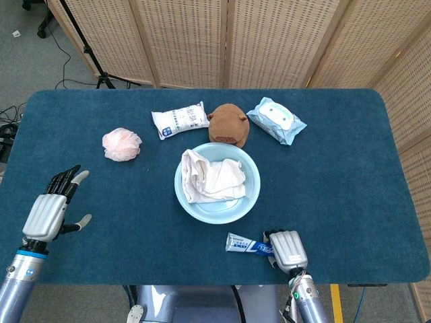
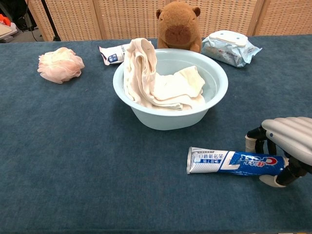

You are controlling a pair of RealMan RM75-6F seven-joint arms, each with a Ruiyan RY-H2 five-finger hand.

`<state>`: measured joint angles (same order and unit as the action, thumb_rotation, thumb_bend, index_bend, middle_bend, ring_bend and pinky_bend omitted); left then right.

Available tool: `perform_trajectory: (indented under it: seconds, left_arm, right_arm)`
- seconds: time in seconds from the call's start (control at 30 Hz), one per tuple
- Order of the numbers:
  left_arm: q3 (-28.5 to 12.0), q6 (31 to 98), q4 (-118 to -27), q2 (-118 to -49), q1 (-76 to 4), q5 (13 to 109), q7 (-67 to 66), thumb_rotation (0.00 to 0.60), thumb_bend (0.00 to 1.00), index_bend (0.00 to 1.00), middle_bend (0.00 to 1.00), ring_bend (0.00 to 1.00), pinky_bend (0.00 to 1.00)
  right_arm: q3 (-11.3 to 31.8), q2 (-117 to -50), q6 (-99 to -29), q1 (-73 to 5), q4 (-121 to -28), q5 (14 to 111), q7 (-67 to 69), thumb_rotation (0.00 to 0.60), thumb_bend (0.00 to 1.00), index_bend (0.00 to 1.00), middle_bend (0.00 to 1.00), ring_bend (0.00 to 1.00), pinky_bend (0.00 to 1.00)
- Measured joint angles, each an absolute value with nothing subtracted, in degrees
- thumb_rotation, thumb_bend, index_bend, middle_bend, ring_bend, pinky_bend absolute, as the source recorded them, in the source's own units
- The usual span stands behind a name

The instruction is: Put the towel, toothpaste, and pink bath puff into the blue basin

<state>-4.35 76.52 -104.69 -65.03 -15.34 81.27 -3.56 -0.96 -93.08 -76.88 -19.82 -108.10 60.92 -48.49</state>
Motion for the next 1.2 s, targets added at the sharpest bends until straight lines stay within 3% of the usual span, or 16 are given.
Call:
perform_trajectory:
  seconds: [1.2]
  left_arm:
    - [-4.68,76.48,-104.66,-64.65,-15.13,81.02,-3.06,0.6,0.25,0.02,0.0,0.0,0.07]
  right_arm:
    - [4.03,-83.62,-81.26,-21.29,-114.94,59.2,-51.21,0.6,0.35,0.73,0.54,0.55,0.61]
